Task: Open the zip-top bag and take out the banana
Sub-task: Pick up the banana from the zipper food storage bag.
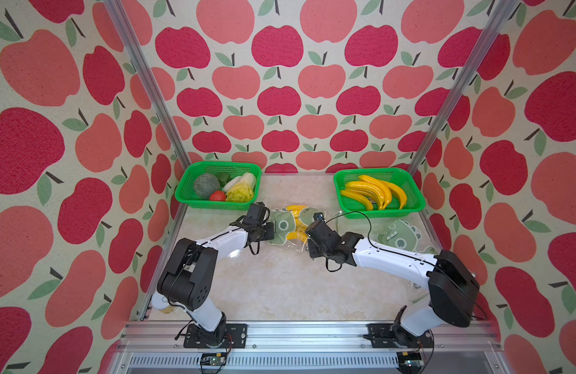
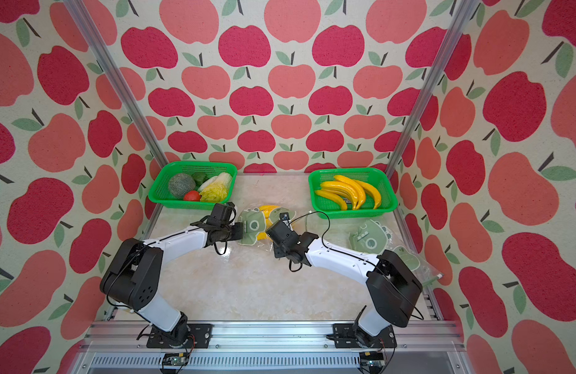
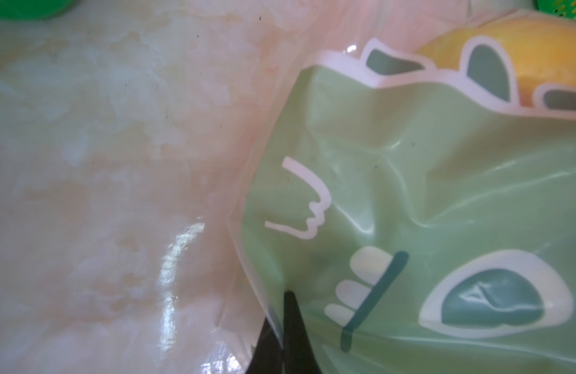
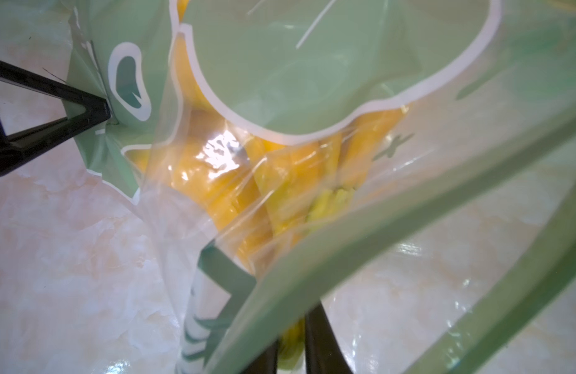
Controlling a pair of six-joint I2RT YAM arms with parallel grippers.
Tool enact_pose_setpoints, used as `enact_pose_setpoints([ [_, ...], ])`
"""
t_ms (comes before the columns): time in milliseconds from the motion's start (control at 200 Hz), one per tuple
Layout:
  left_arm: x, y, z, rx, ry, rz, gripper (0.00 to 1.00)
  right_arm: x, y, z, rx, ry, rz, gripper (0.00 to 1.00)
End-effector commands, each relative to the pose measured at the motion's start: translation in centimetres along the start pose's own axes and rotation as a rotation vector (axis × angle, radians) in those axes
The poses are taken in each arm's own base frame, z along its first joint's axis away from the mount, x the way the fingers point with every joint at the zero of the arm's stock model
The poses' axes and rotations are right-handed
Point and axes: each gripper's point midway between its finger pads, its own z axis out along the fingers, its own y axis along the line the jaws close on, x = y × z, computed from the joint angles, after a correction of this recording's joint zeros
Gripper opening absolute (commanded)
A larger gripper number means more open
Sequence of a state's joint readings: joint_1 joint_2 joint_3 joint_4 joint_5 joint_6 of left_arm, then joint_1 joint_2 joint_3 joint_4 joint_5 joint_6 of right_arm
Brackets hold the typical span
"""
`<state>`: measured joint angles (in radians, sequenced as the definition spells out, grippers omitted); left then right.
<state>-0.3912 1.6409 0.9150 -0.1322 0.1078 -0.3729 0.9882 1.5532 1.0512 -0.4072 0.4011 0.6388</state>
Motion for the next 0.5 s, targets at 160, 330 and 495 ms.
enact_pose_setpoints([
  [160, 0.1, 1.4, -1.0, -0.076, -0.002, 0.015, 0.0, 0.3, -2.5, -1.2, 0.094, -0.033, -0.106, 0.07],
  [330, 0.0, 1.5, -1.1, -0.087, -0.001, 0.017, 0.0, -0.1, -1.2, -1.7, 0.028, -0.061, -0.143, 0.06],
  [495, -0.3, 0.0, -1.5, -0.076, -0.018, 0.067, 0.0, 0.2, 1.1, -0.9, -0.067, -0.016, -0.123, 0.06],
])
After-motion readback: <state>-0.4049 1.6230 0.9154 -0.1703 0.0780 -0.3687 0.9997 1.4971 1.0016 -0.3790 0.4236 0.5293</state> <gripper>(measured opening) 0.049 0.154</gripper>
